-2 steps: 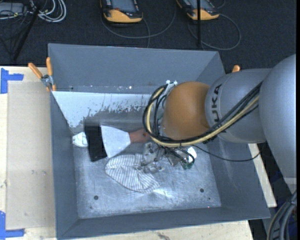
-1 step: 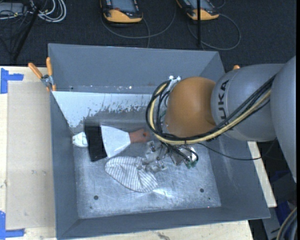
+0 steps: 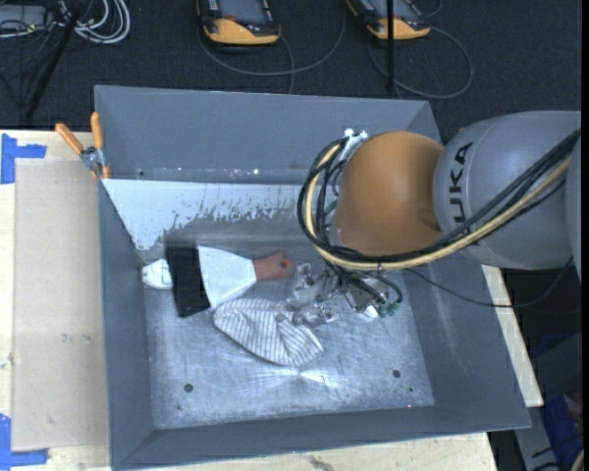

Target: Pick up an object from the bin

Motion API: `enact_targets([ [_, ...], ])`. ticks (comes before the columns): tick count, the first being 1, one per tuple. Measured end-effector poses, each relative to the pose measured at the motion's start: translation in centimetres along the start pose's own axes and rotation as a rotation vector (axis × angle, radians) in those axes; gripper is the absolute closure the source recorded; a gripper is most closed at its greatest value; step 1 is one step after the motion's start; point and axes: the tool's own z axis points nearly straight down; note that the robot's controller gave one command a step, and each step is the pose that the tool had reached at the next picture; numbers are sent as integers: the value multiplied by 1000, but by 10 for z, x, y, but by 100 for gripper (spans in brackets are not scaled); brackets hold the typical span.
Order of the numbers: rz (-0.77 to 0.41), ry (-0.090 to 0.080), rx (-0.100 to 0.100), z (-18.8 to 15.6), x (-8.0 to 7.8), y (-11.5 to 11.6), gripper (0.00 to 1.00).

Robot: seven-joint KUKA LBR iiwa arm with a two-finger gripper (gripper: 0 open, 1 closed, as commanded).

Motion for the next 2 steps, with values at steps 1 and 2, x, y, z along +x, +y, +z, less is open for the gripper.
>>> enact_targets([
  [1,-4,-2,1,-18,1,0,100],
  [2,-14,9,-1,-43,5,3,100],
])
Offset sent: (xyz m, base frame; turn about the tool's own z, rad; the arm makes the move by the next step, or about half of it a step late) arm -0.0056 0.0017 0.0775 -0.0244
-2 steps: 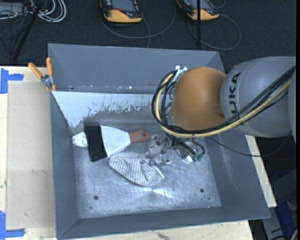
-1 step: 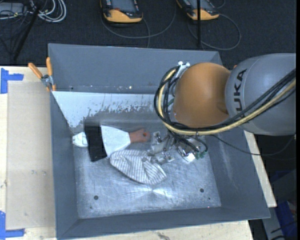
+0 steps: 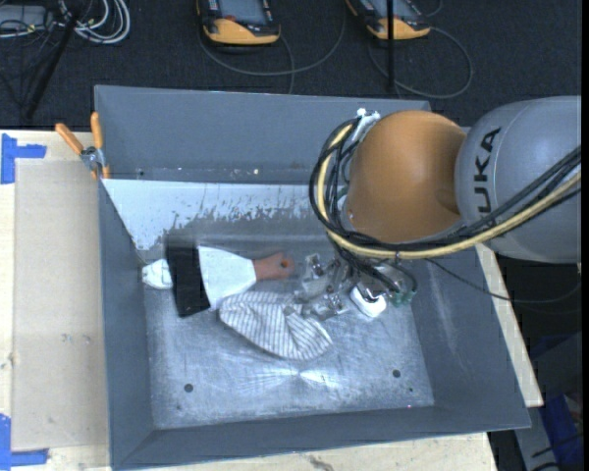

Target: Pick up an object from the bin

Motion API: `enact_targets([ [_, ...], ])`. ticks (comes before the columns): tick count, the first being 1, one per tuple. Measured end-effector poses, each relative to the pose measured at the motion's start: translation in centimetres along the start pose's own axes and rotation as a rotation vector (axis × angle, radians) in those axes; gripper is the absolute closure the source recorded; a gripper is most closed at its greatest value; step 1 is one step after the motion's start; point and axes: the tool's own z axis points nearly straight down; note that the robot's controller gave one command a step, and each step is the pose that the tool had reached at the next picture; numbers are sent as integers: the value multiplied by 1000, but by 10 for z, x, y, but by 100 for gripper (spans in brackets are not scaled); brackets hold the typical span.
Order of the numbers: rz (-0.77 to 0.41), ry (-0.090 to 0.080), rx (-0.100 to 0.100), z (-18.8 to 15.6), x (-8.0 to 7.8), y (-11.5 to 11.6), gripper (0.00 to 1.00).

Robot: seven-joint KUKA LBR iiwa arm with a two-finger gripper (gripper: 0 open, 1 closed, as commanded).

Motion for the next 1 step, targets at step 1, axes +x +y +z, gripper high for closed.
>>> enact_targets([
  [1,-20,-5,1,-52,2,5,100],
])
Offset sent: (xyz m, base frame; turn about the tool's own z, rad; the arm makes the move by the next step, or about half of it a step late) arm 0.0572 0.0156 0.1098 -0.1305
